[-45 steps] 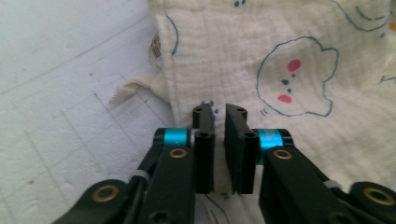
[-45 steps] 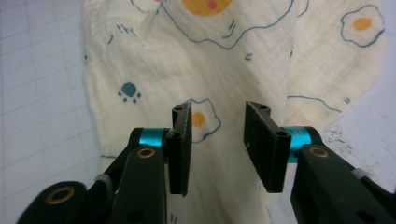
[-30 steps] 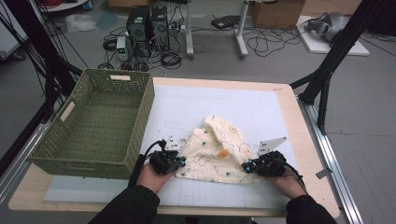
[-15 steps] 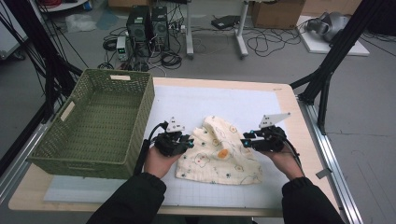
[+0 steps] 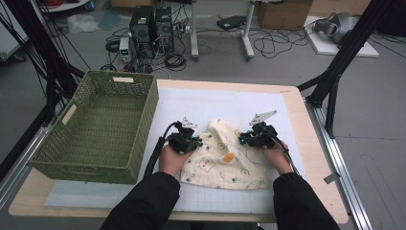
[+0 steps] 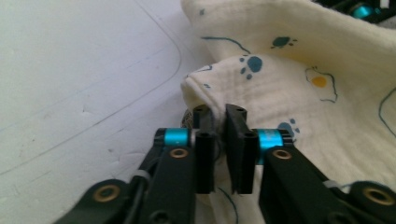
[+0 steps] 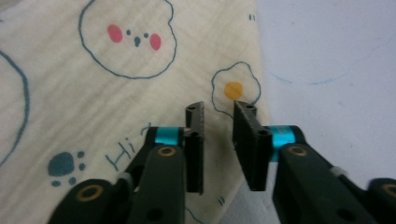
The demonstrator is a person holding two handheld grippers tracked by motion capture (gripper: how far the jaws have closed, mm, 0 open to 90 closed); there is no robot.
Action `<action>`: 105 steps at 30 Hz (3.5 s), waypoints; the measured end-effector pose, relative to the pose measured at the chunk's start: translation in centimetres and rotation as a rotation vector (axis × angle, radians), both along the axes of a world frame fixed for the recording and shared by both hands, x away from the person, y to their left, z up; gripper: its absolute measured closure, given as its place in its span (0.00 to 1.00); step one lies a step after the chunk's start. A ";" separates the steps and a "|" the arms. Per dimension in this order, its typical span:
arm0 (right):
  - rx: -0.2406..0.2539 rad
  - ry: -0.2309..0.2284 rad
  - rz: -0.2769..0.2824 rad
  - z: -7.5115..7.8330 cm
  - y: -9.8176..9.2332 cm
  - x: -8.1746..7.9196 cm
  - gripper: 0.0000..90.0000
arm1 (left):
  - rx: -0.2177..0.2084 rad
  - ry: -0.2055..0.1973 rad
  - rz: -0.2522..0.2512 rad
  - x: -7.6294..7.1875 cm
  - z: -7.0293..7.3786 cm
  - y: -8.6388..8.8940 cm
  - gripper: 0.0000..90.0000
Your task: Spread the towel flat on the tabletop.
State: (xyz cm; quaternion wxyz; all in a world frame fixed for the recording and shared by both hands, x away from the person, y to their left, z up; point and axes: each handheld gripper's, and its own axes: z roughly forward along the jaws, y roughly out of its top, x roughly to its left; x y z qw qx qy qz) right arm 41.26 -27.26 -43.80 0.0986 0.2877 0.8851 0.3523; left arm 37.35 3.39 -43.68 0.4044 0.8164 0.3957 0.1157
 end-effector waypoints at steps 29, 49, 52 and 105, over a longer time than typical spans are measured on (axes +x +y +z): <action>0.088 0.017 0.014 1.4 -4.4 -5.4 0.86 | -0.039 0.012 0.037 -4.3 1.0 4.9 0.73; 0.029 0.037 -0.021 1.0 -1.4 -0.4 0.96 | -0.090 0.041 0.055 -0.3 1.4 2.8 0.96; 0.053 -0.059 -0.076 2.8 -2.4 -0.9 0.96 | -0.131 -0.109 0.113 -1.0 2.7 3.1 0.96; 0.084 -0.006 -0.180 2.1 -4.7 -0.4 0.71 | -0.070 0.031 0.210 2.6 -0.3 1.9 0.81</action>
